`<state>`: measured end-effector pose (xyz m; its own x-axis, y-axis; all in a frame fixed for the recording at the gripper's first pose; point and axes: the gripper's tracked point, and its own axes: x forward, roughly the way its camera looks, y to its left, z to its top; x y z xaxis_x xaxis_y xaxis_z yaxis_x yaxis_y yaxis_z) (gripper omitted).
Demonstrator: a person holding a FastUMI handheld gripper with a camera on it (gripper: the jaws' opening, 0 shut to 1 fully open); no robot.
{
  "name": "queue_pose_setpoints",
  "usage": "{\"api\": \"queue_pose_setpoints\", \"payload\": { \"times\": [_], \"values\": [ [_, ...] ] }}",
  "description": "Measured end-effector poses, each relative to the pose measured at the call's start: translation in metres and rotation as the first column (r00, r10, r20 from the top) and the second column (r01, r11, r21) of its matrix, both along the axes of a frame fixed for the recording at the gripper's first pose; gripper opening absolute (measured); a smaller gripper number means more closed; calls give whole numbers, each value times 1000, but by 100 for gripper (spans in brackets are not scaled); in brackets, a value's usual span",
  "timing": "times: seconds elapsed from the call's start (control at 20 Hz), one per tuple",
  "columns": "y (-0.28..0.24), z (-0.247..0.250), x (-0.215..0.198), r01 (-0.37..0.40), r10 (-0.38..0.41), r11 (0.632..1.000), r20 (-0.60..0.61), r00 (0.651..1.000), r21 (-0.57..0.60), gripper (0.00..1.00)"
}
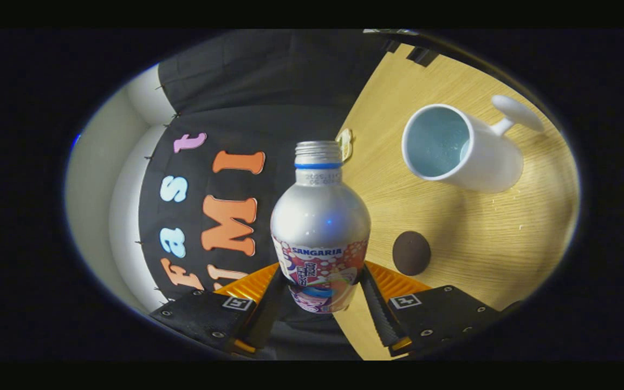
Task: Take the bottle from table, then pour the juice into the cup, finally place the bottle on the coaster
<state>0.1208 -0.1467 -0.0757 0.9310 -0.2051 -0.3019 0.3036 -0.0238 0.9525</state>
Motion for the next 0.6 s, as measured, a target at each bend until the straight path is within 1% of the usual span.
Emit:
{"api": "queue_pose_setpoints", "payload": {
  "times": [0.35,0.6],
  "values": [
    [-8,2,4,37,-39,995,12,999,94,76],
    [-16,1,-1,70,-72,987,10,997,143,77]
  ]
}}
